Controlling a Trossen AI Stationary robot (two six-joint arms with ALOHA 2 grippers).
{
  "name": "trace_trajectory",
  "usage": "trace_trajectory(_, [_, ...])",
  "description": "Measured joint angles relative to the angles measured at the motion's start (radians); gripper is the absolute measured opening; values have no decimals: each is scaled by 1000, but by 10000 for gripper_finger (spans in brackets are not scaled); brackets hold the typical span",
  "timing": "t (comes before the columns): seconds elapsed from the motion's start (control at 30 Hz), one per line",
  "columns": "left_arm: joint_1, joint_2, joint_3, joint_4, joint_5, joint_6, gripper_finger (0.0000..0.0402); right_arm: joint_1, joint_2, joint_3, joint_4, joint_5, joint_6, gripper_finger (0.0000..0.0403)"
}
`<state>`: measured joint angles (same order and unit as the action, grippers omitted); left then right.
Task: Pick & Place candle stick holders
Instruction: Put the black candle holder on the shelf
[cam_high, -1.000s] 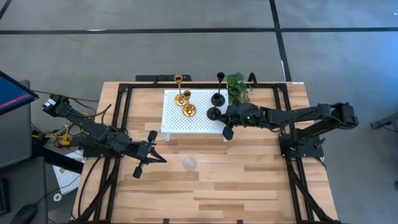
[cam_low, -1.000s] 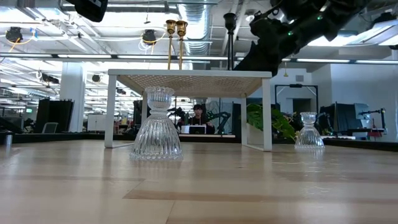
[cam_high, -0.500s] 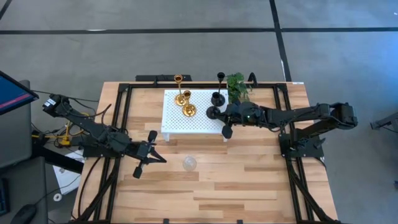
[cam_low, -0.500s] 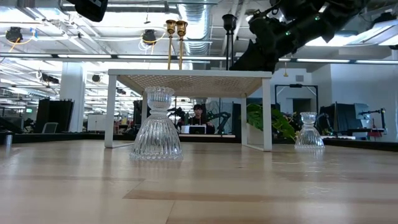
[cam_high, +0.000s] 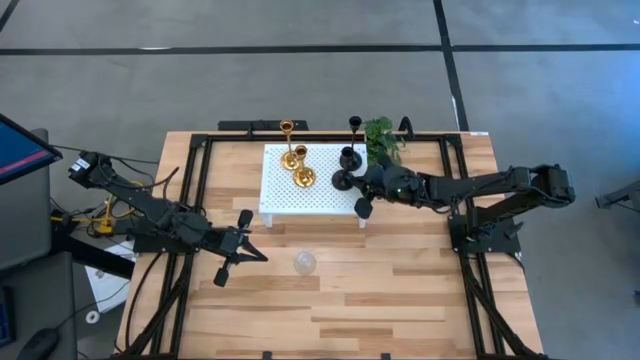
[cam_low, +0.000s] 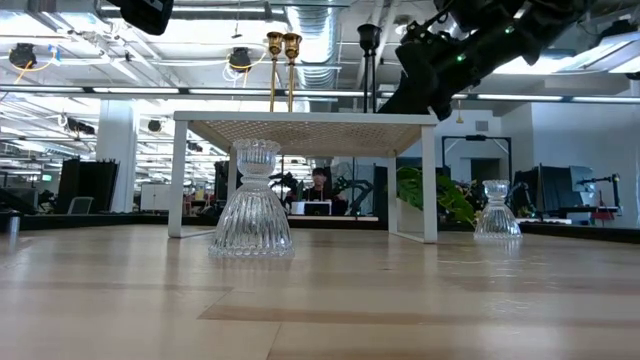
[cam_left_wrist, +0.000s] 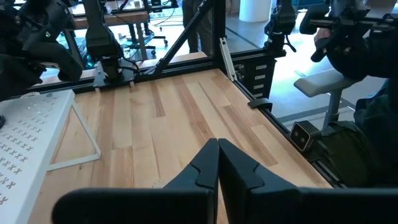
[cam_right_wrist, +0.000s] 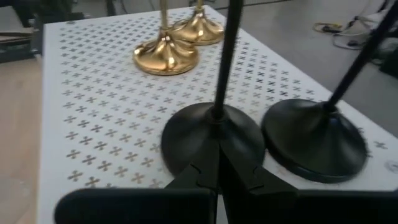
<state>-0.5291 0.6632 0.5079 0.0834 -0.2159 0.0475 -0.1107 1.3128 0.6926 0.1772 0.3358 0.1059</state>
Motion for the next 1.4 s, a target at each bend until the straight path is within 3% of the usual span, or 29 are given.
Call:
trace_trajectory(0.27, [0, 0, 0, 0, 0, 0, 5, 23, 0, 0, 2, 112, 16, 0])
trace_trajectory(0.4, [0, 8, 0, 1, 0, 0, 7, 25, 0, 0, 2, 118, 26, 0])
trace_trajectory(0.87, [0, 21, 0, 16, 0, 0, 9, -12, 3, 0, 4, 21, 27, 0])
trace_trajectory(1.07, [0, 21, 0, 23, 0, 0, 6, -28, 4, 0, 39, -74, 26, 0])
trace_trajectory(1.4, [0, 21, 0, 25, 0, 0, 7, -29, 16, 0, 56, -74, 19, 0])
